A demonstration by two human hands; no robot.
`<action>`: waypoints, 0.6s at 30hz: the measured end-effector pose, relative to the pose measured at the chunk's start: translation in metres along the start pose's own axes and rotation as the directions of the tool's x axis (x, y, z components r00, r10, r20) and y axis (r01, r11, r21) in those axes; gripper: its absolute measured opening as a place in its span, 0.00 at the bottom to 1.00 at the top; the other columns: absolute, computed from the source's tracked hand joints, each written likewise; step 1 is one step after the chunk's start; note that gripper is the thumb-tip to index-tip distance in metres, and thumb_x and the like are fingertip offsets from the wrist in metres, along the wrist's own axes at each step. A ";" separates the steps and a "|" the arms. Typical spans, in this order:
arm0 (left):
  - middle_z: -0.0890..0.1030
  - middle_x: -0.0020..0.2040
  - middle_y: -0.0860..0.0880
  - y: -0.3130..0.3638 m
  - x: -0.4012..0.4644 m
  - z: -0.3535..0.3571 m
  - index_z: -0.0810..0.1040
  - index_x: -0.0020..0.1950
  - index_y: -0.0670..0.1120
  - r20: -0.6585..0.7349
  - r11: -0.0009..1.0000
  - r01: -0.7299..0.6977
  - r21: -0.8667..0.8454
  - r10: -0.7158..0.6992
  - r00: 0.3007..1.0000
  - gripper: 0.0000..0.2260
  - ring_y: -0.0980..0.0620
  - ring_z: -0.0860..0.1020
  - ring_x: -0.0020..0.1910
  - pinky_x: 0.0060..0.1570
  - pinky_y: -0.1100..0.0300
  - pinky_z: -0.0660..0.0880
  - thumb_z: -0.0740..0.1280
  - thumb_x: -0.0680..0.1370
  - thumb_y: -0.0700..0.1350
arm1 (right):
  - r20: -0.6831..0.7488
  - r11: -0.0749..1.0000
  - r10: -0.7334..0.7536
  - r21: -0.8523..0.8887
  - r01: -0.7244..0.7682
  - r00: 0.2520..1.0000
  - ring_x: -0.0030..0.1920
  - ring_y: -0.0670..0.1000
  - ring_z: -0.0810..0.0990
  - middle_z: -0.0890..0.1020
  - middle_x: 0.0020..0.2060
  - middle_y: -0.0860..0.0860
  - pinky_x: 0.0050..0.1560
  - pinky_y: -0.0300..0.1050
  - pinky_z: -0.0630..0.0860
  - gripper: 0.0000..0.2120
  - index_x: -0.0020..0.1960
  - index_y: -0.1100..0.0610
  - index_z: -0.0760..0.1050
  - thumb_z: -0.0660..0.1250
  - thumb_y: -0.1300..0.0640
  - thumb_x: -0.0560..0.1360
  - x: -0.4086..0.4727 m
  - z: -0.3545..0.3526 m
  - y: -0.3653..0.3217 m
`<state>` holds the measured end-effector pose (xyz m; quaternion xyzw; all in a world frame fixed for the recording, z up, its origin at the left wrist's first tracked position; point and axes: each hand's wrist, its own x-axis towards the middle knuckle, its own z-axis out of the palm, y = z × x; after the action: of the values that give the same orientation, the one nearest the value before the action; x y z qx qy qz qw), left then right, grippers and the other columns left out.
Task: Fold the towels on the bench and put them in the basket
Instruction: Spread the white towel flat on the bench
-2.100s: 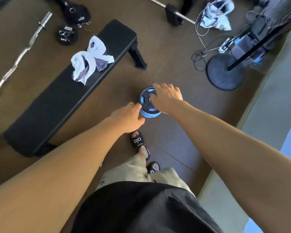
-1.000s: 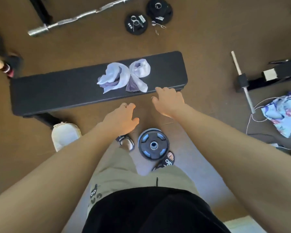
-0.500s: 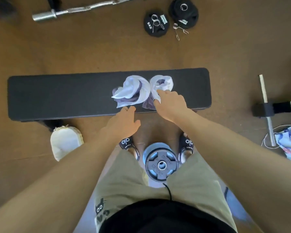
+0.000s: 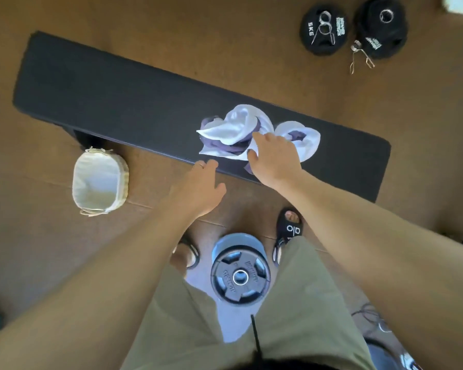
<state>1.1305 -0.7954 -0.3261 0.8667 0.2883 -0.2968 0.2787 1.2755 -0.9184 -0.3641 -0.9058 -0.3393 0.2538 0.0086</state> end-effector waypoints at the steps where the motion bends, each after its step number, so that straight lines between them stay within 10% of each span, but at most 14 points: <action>1: 0.70 0.69 0.44 -0.007 0.005 0.001 0.64 0.74 0.48 0.001 1.000 -0.001 -0.029 0.001 1.000 0.23 0.42 0.75 0.62 0.58 0.45 0.75 0.61 0.81 0.53 | -0.006 1.000 0.008 -0.016 -0.008 1.000 0.57 0.60 0.78 0.78 0.61 0.57 0.55 0.57 0.73 0.20 0.70 0.56 0.69 0.55 0.47 0.83 0.006 0.003 -0.006; 18: 0.71 0.65 0.50 -0.091 0.156 0.037 0.67 0.72 0.52 -0.349 0.966 -0.178 -0.186 0.105 0.931 0.22 0.47 0.77 0.56 0.57 0.46 0.76 0.66 0.79 0.53 | -0.405 0.975 -0.209 -0.154 0.159 0.890 0.51 0.60 0.78 0.82 0.50 0.55 0.49 0.55 0.68 0.17 0.58 0.57 0.78 0.54 0.51 0.81 0.152 0.104 -0.044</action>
<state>1.1595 -0.7060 -0.4850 0.8880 0.2984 -0.0907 0.3380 1.2980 -0.8063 -0.5153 -0.9017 -0.4280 0.0314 0.0524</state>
